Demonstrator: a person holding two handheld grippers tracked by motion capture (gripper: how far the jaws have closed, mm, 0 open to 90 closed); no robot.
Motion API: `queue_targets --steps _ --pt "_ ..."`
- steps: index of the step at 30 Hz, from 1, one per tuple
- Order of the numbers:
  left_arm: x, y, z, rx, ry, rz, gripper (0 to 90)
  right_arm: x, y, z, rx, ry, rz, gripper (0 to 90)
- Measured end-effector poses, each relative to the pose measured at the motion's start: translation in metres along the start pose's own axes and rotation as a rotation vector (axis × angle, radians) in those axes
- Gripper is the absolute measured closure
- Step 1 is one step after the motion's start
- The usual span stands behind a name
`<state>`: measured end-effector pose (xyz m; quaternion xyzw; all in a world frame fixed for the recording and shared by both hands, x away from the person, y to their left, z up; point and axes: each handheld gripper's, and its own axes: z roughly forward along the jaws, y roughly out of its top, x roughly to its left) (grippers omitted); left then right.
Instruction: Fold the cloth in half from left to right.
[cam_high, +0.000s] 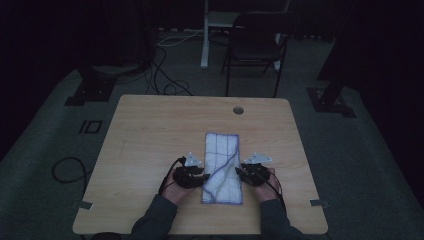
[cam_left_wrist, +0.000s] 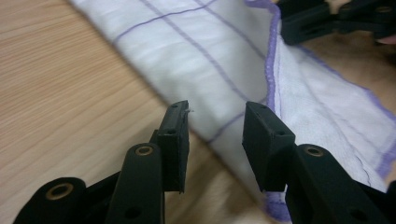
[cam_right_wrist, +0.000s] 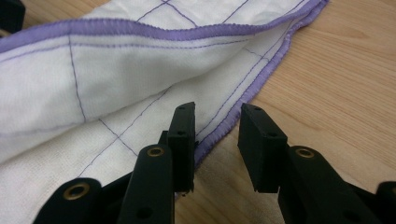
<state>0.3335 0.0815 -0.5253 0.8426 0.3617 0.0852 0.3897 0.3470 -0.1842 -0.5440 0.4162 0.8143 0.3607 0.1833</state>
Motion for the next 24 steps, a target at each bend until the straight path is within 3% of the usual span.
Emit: queue_targets --steps 13,17,21,24 --pt "-0.030 0.006 0.001 -0.021 -0.084 0.047 61.4 -0.002 0.000 -0.001 0.005 -0.003 0.000 64.8" --pt "-0.030 0.008 0.000 -0.029 -0.084 0.050 61.1 -0.003 0.000 -0.003 0.009 -0.011 -0.004 64.4" --pt "-0.029 0.011 -0.001 -0.044 -0.080 0.044 61.0 -0.008 -0.001 -0.007 0.014 -0.056 0.010 65.2" --pt "-0.024 0.015 -0.004 -0.056 -0.062 0.038 60.9 -0.016 -0.003 -0.014 -0.010 -0.080 0.046 65.5"
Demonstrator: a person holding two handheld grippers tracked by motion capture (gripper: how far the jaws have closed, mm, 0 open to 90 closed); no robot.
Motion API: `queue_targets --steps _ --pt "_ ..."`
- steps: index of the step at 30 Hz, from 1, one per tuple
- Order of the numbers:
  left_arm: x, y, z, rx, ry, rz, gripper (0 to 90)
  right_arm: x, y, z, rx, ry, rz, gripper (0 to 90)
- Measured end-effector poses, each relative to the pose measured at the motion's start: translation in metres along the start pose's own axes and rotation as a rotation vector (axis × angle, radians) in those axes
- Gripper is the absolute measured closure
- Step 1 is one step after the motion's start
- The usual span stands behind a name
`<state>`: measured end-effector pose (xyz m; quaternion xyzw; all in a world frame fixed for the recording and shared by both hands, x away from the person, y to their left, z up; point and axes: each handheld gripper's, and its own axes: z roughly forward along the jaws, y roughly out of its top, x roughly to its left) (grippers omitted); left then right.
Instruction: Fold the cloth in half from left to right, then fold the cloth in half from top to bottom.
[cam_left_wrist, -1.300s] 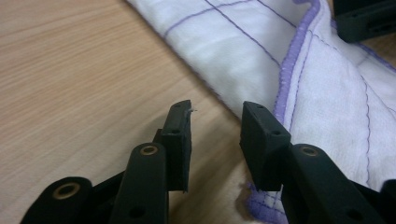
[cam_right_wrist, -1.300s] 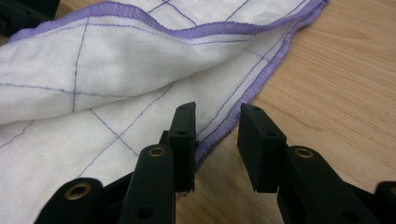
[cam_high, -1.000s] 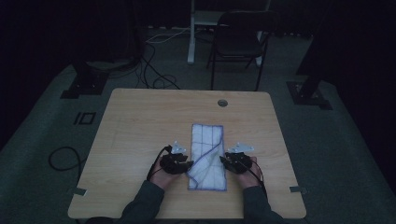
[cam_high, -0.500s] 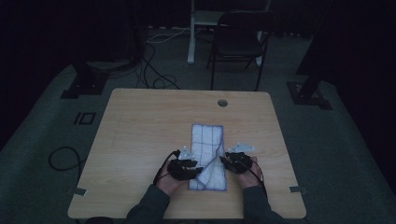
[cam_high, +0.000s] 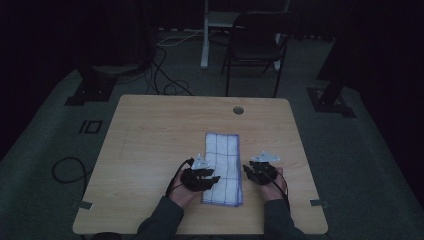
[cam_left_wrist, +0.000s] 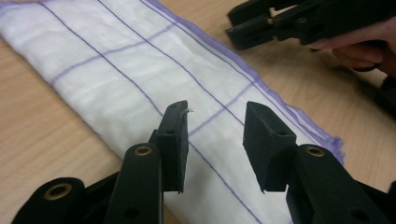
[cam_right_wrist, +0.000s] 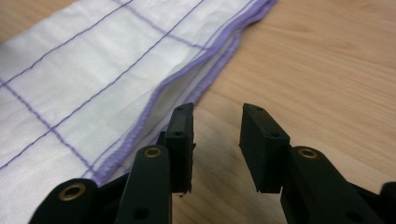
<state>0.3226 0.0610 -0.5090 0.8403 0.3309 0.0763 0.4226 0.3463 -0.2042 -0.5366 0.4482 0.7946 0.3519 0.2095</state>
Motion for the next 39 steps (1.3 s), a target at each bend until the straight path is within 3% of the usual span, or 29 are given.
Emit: queue_targets --steps 9,17,19,22,27,30,39 --pt "0.018 0.012 -0.004 -0.035 0.052 -0.019 60.5 -0.001 0.001 -0.002 -0.016 -0.007 0.003 64.2" --pt "0.047 0.029 -0.007 -0.080 0.106 -0.044 60.4 -0.001 0.001 -0.002 -0.015 -0.006 0.003 63.1" --pt "0.049 0.030 -0.007 -0.085 0.109 -0.048 60.4 -0.001 0.001 -0.002 -0.016 -0.006 0.002 63.0" --pt "0.060 0.033 -0.005 -0.096 0.120 -0.075 60.4 0.000 0.001 -0.002 -0.012 -0.004 0.003 62.8" --pt "0.071 0.035 0.000 -0.089 0.135 -0.095 60.4 0.001 0.001 -0.001 -0.012 -0.004 -0.002 62.7" --pt "0.085 0.038 0.006 -0.089 0.158 -0.124 60.2 0.001 0.001 -0.002 -0.018 -0.003 0.000 62.6" --pt "0.100 0.043 0.018 -0.078 0.191 -0.159 59.9 0.000 0.001 -0.002 -0.018 -0.001 0.003 62.5"
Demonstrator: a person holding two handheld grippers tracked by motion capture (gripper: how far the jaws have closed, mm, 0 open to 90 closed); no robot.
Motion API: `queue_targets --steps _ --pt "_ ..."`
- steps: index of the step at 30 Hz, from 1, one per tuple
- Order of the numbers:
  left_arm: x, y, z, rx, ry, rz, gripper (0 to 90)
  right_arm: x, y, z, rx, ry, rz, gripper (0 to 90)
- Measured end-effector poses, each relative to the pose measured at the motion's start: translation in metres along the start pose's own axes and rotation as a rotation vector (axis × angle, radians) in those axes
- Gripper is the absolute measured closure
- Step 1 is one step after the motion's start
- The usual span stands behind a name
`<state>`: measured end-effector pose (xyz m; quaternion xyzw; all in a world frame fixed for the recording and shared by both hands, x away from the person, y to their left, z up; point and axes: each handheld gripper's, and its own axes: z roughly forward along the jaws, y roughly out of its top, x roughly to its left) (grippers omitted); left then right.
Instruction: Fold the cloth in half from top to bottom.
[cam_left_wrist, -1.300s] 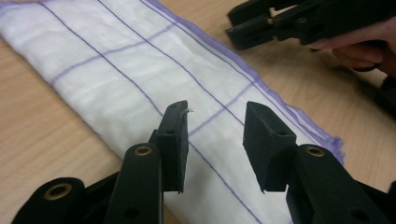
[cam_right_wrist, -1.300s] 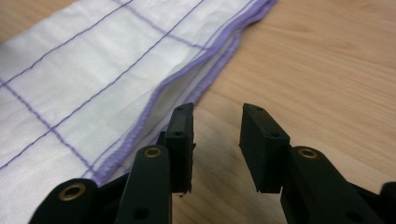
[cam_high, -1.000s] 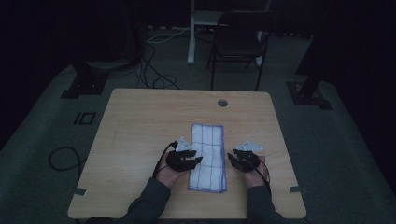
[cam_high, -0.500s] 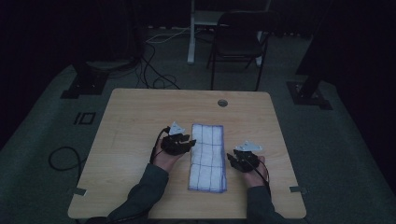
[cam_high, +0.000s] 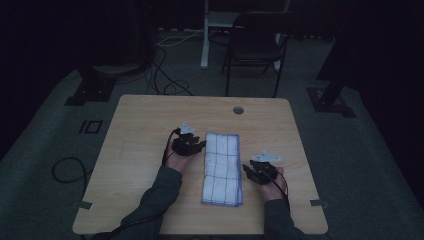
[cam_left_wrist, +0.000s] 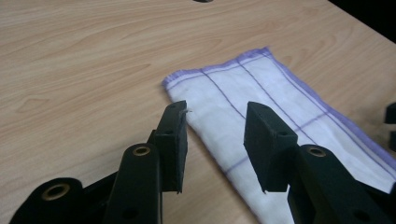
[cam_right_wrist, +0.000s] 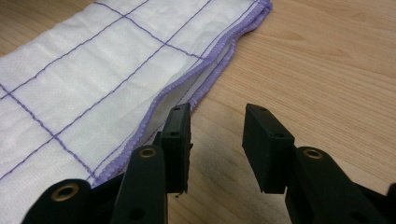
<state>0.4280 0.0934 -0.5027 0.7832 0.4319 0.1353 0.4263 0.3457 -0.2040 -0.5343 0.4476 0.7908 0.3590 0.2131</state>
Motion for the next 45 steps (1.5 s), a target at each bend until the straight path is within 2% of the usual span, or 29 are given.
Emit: queue_targets --steps 8,14,16,18,20,22,25,31,34,36,38,40,41,44,45 --pt "0.005 0.002 0.018 0.027 0.018 -0.012 59.5 0.001 0.000 0.000 0.001 0.005 -0.002 62.6" --pt "0.006 0.008 0.044 0.066 0.049 -0.048 58.7 0.001 0.000 0.001 0.004 0.005 -0.003 62.7" --pt "0.007 0.008 0.047 0.072 0.055 -0.048 58.4 0.001 0.000 0.000 0.002 0.006 -0.003 62.7" --pt "0.012 0.008 0.057 0.099 0.066 -0.072 57.6 0.000 0.000 0.000 0.001 0.008 0.004 62.7" --pt "0.014 0.006 0.062 0.109 0.071 -0.075 57.5 0.000 0.000 -0.001 0.000 0.008 0.006 62.7" --pt "0.015 0.007 0.063 0.105 0.069 -0.081 57.0 0.000 0.000 -0.001 -0.001 0.008 0.005 62.7" --pt "0.014 0.009 0.066 0.107 0.075 -0.072 56.4 0.000 0.000 0.000 -0.003 0.009 0.006 62.8" --pt "0.016 0.014 0.074 0.093 0.060 -0.060 56.4 0.001 0.004 0.001 -0.005 0.008 -0.003 62.7" --pt "0.019 0.013 0.074 0.079 0.059 -0.073 62.7 0.001 0.007 0.002 -0.014 0.007 -0.009 62.7" --pt "0.020 0.013 0.074 0.081 0.056 -0.077 70.2 0.001 0.010 0.002 -0.018 0.008 -0.005 62.7" --pt "0.019 0.015 0.074 0.107 0.057 -0.056 76.4 0.000 0.019 0.004 -0.032 0.009 -0.008 62.7" --pt "0.019 0.016 0.075 0.114 0.056 -0.057 80.7 0.000 0.023 0.006 -0.040 0.014 -0.006 62.7" --pt "0.019 0.017 0.075 0.130 0.052 -0.068 82.8 -0.001 0.031 0.012 -0.047 0.019 -0.006 62.6" --pt "0.018 0.018 0.075 0.135 0.050 -0.071 85.5 -0.002 0.038 0.019 -0.046 0.025 0.005 62.6" --pt "0.018 0.018 0.075 0.138 0.048 -0.071 85.8 -0.004 0.045 0.028 -0.043 0.025 0.019 62.5"
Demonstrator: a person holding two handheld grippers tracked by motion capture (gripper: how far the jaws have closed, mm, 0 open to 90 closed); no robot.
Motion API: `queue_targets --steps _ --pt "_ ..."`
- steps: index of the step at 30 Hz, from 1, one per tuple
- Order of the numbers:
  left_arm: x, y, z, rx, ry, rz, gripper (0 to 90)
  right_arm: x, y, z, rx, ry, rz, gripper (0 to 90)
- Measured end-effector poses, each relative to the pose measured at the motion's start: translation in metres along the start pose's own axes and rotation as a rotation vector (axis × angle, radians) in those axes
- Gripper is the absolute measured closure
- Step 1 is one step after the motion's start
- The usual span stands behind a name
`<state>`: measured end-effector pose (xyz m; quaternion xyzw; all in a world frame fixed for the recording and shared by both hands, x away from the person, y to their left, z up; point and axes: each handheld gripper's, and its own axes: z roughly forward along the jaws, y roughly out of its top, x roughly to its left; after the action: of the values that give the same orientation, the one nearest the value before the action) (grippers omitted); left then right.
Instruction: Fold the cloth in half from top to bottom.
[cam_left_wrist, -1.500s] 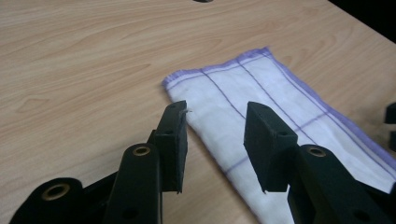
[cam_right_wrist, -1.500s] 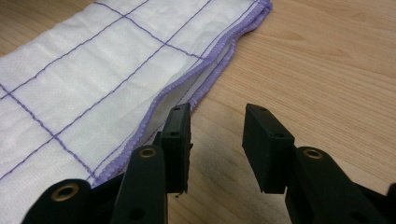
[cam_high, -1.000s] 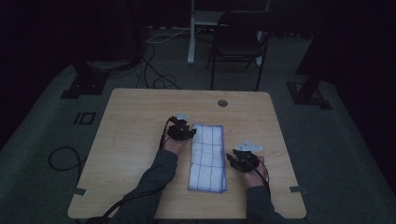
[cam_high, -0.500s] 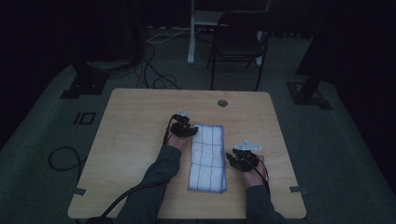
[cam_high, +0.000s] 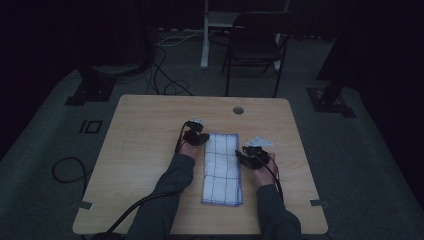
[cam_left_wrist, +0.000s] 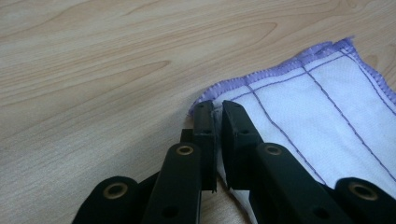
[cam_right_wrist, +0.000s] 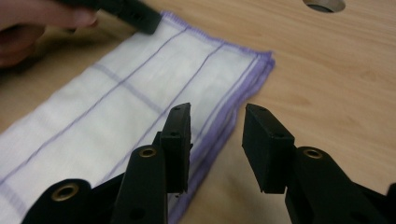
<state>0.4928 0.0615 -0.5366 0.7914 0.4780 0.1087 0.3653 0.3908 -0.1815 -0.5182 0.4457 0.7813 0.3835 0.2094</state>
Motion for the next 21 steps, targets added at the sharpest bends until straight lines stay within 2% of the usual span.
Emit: queue_targets --steps 4,5,7,9,13,14,21 --pt "0.001 0.001 0.000 0.009 -0.005 -0.004 86.6 -0.007 0.011 0.020 0.019 -0.011 0.011 61.3" --pt "0.001 0.001 0.000 0.009 -0.005 -0.004 86.6 -0.007 0.011 0.020 0.019 -0.011 0.011 61.3" --pt "0.001 0.001 0.000 0.010 -0.004 -0.002 86.7 -0.012 0.019 0.035 0.038 -0.028 0.032 59.7" --pt "-0.001 0.001 0.000 0.011 0.008 0.020 86.6 -0.016 0.022 0.042 0.039 -0.025 0.054 58.4" --pt "-0.002 0.002 0.000 0.017 0.010 0.021 86.6 -0.020 0.028 0.054 0.056 -0.040 0.070 56.5" --pt "-0.002 0.002 0.000 0.015 0.012 0.024 86.6 -0.024 0.031 0.061 0.072 -0.047 0.082 55.8" --pt "-0.005 0.001 0.000 0.010 0.037 0.029 86.7 -0.027 0.037 0.076 0.117 -0.053 0.088 55.2"
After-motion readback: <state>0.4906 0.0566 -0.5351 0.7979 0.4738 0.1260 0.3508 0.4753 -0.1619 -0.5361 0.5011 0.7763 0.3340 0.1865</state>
